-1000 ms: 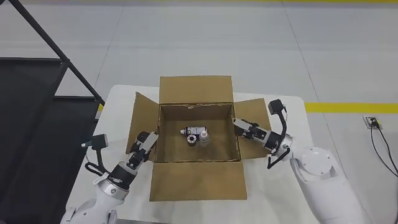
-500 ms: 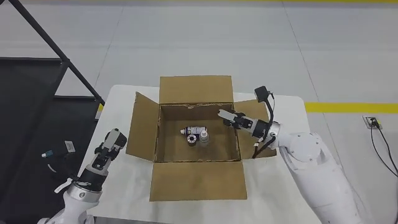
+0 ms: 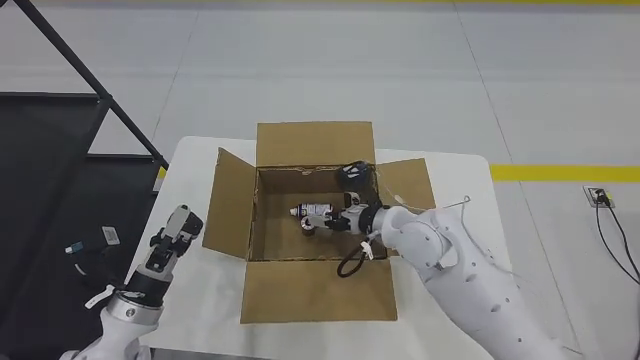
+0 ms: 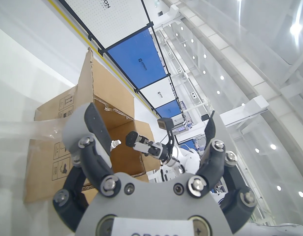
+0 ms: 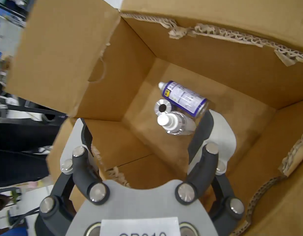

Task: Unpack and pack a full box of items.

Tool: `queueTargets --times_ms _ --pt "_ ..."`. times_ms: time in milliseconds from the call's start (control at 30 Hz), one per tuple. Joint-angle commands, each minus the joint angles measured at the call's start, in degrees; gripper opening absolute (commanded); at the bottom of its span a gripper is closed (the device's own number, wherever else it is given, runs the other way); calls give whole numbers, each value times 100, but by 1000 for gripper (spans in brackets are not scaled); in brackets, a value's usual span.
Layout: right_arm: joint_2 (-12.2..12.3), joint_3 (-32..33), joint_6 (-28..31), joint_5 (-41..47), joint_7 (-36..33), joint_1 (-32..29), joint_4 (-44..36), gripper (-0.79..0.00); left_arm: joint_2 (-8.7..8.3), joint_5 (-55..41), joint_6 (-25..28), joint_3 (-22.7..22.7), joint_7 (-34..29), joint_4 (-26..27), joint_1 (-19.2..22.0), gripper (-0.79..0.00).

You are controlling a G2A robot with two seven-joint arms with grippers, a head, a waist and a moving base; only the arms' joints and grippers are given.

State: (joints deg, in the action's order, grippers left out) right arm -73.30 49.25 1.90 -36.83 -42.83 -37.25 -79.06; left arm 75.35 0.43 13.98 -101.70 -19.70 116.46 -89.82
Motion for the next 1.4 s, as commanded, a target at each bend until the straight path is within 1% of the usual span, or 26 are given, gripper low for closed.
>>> queueTargets --times_ms 0,100,267,300,333,367,400,433,467,633,667,733,767,800,833,933,1033,1133,1233,1367 --pt "-64 -250 -227 -355 -131 134 139 0 -7 -128 6 -69 -10 -5 -53 0" --pt "-155 -498 -241 -474 -302 304 338 0 -11 -152 10 -91 -26 -5 -66 0" --pt "-317 -801 -478 -682 -461 590 730 0 -11 -152 10 -91 -26 -5 -66 0" --pt "-355 -864 -519 -720 -495 641 802 -15 -11 -152 10 -91 -26 -5 -66 0" --pt "-382 -905 -556 -757 -509 677 855 -123 -11 -152 10 -91 -26 -5 -66 0" --pt "-409 -941 -596 -787 -519 707 903 -185 -11 -152 10 -91 -26 -5 -66 0" --pt "-436 -977 -632 -805 -539 734 952 -277 -11 -152 10 -91 -26 -5 -66 0" --pt "-453 -1003 -656 -826 -559 753 987 -326 -11 -152 10 -91 -26 -5 -66 0" --pt "-480 -1041 -698 -857 -586 782 1039 -400 -11 -152 10 -91 -26 -5 -66 0" --pt "-609 -1178 -741 -882 -668 897 1274 -431 -11 -152 10 -91 -26 -5 -66 0" --pt "-641 -1197 -752 -878 -669 924 1333 -446 -11 -152 10 -91 -26 -5 -66 0" --pt "-683 -1201 -690 -798 -661 946 1396 -514 -11 -152 10 -91 -26 -5 -66 0" --pt "-697 -1177 -625 -736 -635 953 1428 -566 -11 -152 10 -91 -26 -5 -66 0" --pt "-702 -1158 -596 -714 -619 960 1450 -699 -11 -152 10 -91 -26 -5 -66 0" --pt "-708 -1124 -553 -678 -582 962 1465 -785 -11 -152 10 -91 -26 -5 -66 0" --pt "-697 -997 -478 -657 -510 937 1450 -785 -11 -152 10 -91 -26 -5 -66 0" --pt "-617 -717 -473 -696 -391 819 1151 -785 -11 -152 10 -91 -26 -5 -66 0" --pt "-431 -207 -531 -883 -246 458 409 -785 -11 -152 10 -91 -26 -5 -66 0" --pt "-175 509 -622 -1236 -302 -226 -779 -785 -11 -152 10 -91 -26 -5 -66 0" --pt "41 1266 -762 -1622 -383 -1058 -2012 -785 -11 -152 10 -91 -26 -5 -66 0"
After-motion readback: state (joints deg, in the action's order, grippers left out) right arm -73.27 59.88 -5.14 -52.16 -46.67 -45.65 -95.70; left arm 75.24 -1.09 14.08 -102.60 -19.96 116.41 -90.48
